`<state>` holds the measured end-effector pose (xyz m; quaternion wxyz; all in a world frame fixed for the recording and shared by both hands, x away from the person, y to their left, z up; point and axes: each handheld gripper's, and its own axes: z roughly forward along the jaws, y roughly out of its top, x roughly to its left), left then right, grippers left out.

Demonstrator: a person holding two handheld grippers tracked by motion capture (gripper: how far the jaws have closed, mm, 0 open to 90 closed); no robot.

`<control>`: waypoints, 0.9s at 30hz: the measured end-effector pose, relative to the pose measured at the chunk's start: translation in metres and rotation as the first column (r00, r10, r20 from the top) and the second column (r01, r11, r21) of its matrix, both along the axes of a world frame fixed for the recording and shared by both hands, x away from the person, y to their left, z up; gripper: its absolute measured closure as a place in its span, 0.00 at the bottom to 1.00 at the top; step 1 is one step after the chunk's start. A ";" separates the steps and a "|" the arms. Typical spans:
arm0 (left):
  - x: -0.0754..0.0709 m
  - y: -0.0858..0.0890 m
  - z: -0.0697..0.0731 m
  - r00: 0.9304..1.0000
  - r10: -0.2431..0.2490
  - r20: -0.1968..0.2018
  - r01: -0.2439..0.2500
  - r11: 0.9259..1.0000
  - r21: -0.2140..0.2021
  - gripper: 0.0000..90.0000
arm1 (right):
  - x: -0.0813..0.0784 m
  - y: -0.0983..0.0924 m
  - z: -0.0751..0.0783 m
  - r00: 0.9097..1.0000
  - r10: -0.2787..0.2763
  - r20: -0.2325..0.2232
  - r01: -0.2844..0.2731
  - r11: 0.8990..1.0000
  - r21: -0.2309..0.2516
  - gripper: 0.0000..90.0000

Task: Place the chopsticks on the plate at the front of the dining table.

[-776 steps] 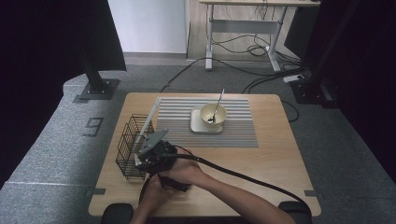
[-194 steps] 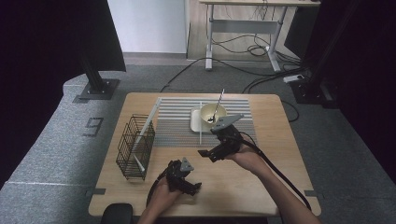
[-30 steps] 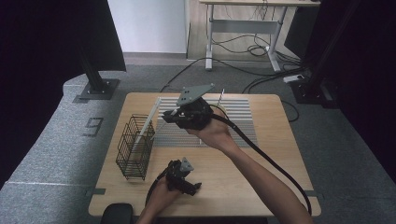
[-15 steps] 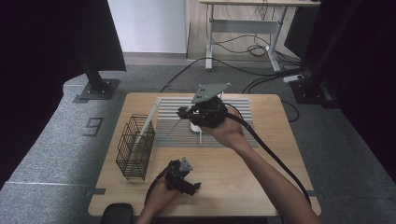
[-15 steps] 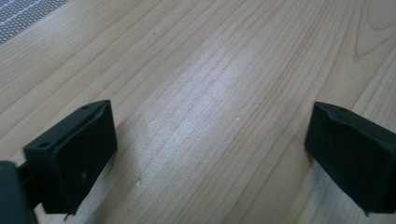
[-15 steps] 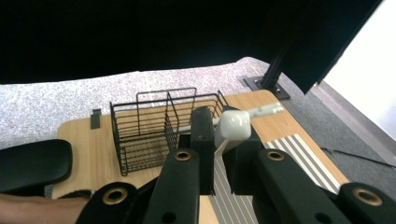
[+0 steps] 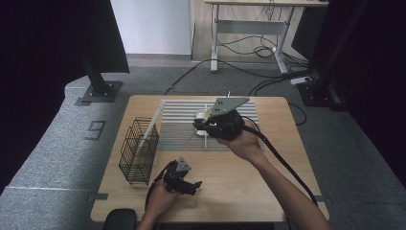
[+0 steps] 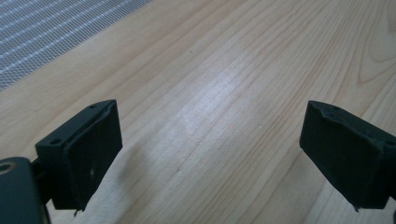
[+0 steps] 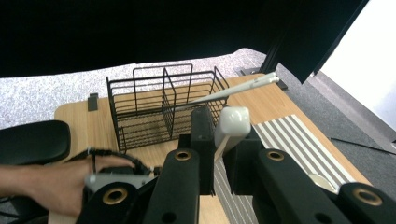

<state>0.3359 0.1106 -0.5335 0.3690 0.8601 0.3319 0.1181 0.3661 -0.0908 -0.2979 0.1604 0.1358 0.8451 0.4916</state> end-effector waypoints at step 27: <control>-0.010 0.022 0.021 0.990 -0.011 0.140 0.024 0.996 -0.090 0.58 | -0.025 -0.006 -0.041 0.994 0.082 -0.077 -0.084 0.996 -0.014 0.93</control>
